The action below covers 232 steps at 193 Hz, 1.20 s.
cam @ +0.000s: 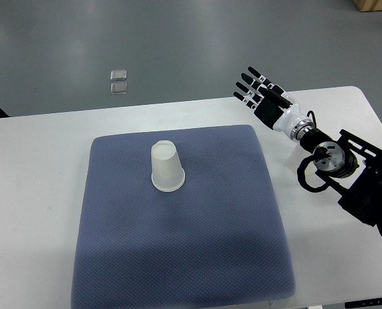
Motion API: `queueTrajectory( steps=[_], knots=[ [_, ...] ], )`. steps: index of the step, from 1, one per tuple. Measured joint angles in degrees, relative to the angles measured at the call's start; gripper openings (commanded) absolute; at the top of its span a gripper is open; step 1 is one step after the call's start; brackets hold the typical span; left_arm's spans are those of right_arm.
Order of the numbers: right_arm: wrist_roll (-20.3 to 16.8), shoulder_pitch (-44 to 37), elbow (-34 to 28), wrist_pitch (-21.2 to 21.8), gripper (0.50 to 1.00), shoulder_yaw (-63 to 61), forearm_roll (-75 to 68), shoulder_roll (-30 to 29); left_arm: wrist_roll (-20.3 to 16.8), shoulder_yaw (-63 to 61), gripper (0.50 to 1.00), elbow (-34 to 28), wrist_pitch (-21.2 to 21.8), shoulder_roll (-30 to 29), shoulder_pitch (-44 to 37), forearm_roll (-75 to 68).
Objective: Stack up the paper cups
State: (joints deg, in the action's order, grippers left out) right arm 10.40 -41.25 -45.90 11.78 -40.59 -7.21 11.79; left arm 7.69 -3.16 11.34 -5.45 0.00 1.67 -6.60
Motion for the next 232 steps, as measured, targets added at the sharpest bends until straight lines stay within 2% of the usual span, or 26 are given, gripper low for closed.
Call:
queueTrajectory(
  steps=[87, 115, 138, 159, 175, 200, 232],
  knots=[
    [-0.09, 0.61, -0.44, 0.56, 0.926, 0.52, -0.07, 1.22, -0.05, 0.0, 1.0, -0.06, 0.05, 0.0, 0.0, 0.0],
    [-0.45, -0.74, -0.51, 0.73, 0.926, 1.13, 1.5, 3.56, -0.05, 0.0, 1.0, -0.12, 0.09, 0.0, 0.0, 0.0],
    [-1.59, -4.61, -0.6, 0.93, 0.926, 1.86, 8.38, 6.6, -0.05, -0.12, 1.0, 0.0, 0.09, 0.0, 0.01, 0.0],
    [-3.73, -9.44, -0.63, 1.4, 0.926, 4.71, 16.04, 10.74, -0.05, -0.24, 1.0, 0.23, -0.3, 0.0, 0.16, 0.0],
    [-5.01, -14.7, -0.69, 3.82, 0.926, 11.52, 19.9, 14.81, -0.05, -0.26, 1.0, 0.39, -0.41, 0.0, 0.24, 0.0],
    [-5.82, -26.62, -0.76, 8.92, 0.926, 29.24, 22.72, 20.99, -0.05, -0.27, 1.0, 0.49, -0.48, 0.0, 0.26, 0.0],
    [-7.45, -43.72, -0.82, 14.75, 0.926, 51.68, 32.16, 22.96, -0.04, -0.27, 1.0, 1.17, -0.6, 0.0, 0.27, -0.04]
  ],
)
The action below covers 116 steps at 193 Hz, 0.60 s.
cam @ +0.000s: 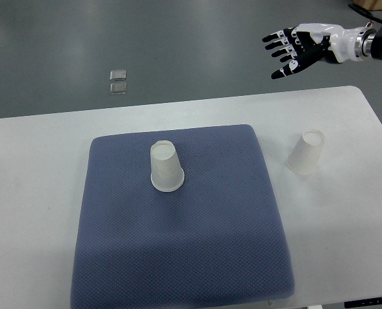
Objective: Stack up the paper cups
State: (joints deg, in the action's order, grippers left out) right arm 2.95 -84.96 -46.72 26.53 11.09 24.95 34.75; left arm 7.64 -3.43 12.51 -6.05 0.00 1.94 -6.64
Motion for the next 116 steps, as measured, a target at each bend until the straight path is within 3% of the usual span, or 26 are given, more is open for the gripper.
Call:
queueTrajectory(
  steps=[40, 86, 116],
  knots=[
    [-0.77, -16.77, -3.91, 7.71, 0.926, 16.63, 15.77, -0.28, 0.04, 0.0, 1.0, 1.08, 0.02, 0.0, 0.0, -0.05],
    [-1.34, -31.32, -11.5, 8.45, 0.926, 20.24, 20.1, 2.81, 0.04, -0.08, 1.0, 1.56, 0.02, 0.0, -0.01, -0.05],
    [-1.37, -34.47, -15.67, 8.47, 0.926, 20.45, 19.97, 5.38, 0.04, -0.09, 1.0, 1.92, -0.01, 0.0, -0.01, -0.05]
  ],
)
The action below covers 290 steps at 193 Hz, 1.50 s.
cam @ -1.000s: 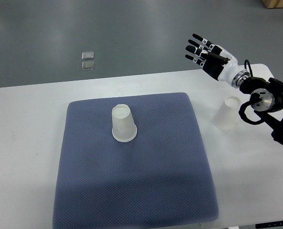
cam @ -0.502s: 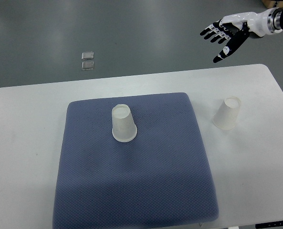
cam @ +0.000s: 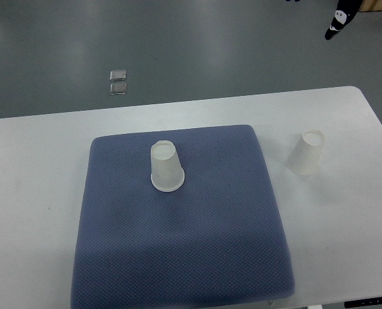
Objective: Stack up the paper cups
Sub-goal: 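Lower the right hand down onto the white cup beside the pad, then close the right hand fingers around the white cup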
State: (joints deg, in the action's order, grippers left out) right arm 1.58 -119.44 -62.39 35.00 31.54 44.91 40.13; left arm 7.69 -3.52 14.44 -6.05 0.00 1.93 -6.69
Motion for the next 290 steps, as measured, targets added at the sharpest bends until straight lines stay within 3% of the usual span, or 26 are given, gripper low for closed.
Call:
queueTrajectory(
  steps=[53, 122, 203, 290],
  knots=[
    [-0.13, 4.62, -1.76, 0.0, 0.923, 1.17, 0.51, 1.68, 0.05, 0.0, 1.0, 0.15, -0.01, 0.0, 0.0, 0.0],
    [-3.24, 16.2, -1.3, -0.11, 0.919, 1.3, 0.88, -0.71, 0.05, 0.1, 1.0, 0.14, 0.02, 0.0, -0.07, 0.01],
    [-3.35, 26.95, 4.65, -8.95, 0.919, 0.62, 0.79, -7.0, 0.05, 0.14, 1.0, 0.1, 0.08, 0.0, -0.11, 0.01],
    [-3.34, 33.45, 8.98, -11.39, 0.919, 0.62, 0.91, -9.09, 0.05, 0.2, 1.0, 0.13, 0.08, 0.0, -0.29, 0.03]
  ],
)
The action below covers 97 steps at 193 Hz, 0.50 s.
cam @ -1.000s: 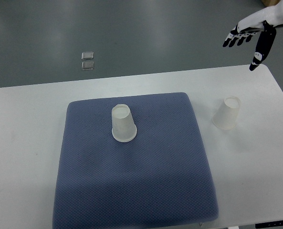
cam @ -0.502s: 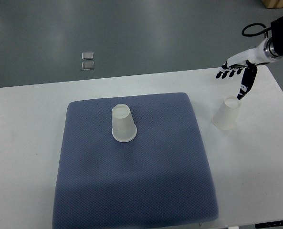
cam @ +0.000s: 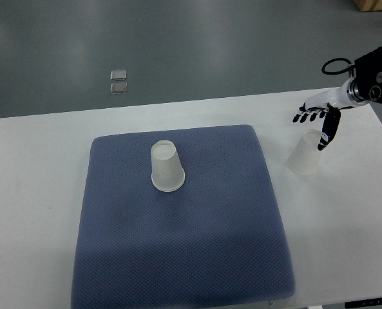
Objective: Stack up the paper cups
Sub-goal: 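Close the right hand fingers around the white cup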
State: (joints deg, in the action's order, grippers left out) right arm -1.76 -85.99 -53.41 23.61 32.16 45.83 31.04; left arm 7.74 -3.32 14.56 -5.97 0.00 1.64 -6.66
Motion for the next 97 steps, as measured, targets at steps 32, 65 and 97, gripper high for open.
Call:
queueTrajectory(
  steps=[32, 65, 97],
  knots=[
    [0.04, 1.64, 1.69, -0.15, 0.919, -0.11, -0.02, -0.1, 0.0, 0.04, 1.0, -0.02, 0.0, 0.0, 0.02, 0.0],
    [0.09, 3.03, 2.94, -1.68, 0.919, -0.39, -0.56, -1.61, 0.0, 0.07, 1.0, -0.06, 0.0, 0.0, -0.04, 0.0],
    [0.09, 4.48, 3.87, -2.79, 0.919, -0.43, -0.78, -2.78, 0.0, 0.07, 1.0, -0.1, 0.0, 0.0, -0.05, 0.0]
  ],
)
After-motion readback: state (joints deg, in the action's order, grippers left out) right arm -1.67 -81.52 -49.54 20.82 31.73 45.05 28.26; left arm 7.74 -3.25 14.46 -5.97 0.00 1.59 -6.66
